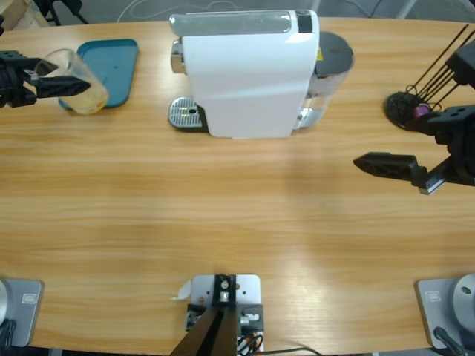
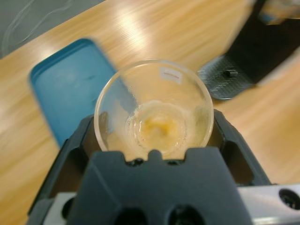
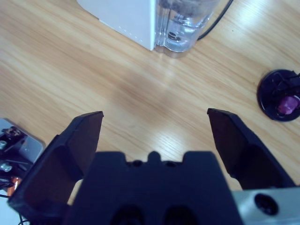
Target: Pour coffee
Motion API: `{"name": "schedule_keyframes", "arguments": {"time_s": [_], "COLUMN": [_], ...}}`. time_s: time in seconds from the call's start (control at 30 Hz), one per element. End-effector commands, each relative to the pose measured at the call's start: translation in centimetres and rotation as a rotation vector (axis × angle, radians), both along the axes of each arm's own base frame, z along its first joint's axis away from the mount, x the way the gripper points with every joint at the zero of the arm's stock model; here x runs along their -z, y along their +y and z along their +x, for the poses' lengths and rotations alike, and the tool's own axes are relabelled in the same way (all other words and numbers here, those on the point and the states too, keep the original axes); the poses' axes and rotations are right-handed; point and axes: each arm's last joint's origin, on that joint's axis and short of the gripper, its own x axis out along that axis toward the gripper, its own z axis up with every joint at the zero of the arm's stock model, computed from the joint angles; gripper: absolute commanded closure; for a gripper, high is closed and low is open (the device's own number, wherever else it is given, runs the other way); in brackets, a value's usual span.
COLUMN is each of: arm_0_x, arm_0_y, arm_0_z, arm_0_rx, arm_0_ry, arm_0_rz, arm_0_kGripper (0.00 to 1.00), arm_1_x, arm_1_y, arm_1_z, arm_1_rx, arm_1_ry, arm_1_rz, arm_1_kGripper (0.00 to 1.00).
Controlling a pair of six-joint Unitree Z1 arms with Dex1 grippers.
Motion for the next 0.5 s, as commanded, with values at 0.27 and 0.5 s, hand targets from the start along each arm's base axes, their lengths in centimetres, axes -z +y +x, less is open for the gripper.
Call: {"name": "schedule_keyframes", "arguments": {"time_s": [0.27, 0.5], "arm_0_x": [3.9, 4.4], "arm_0_y": [-6.5, -9.2], "arm_0_z": [4.9, 6.1], "arm_0_rx": [0.467, 0.535], "arm_0_ry": [0.000, -0.026], "arm_0_rz": [0.212, 0.230], "arm_0_kGripper": [1.000, 1.000], "arm_1_x": [-0.4, -1.6], "arm_1_y": [-3.1, -5.8], "arm_1_z": [-1.8, -3.4], "arm_1_rx": [0.039, 0.067], "arm_1_ry": [-0.024, -0.091], "arm_1_rz": [-0.021, 0.017], "arm_1_kGripper": [0.000, 0.000]}}
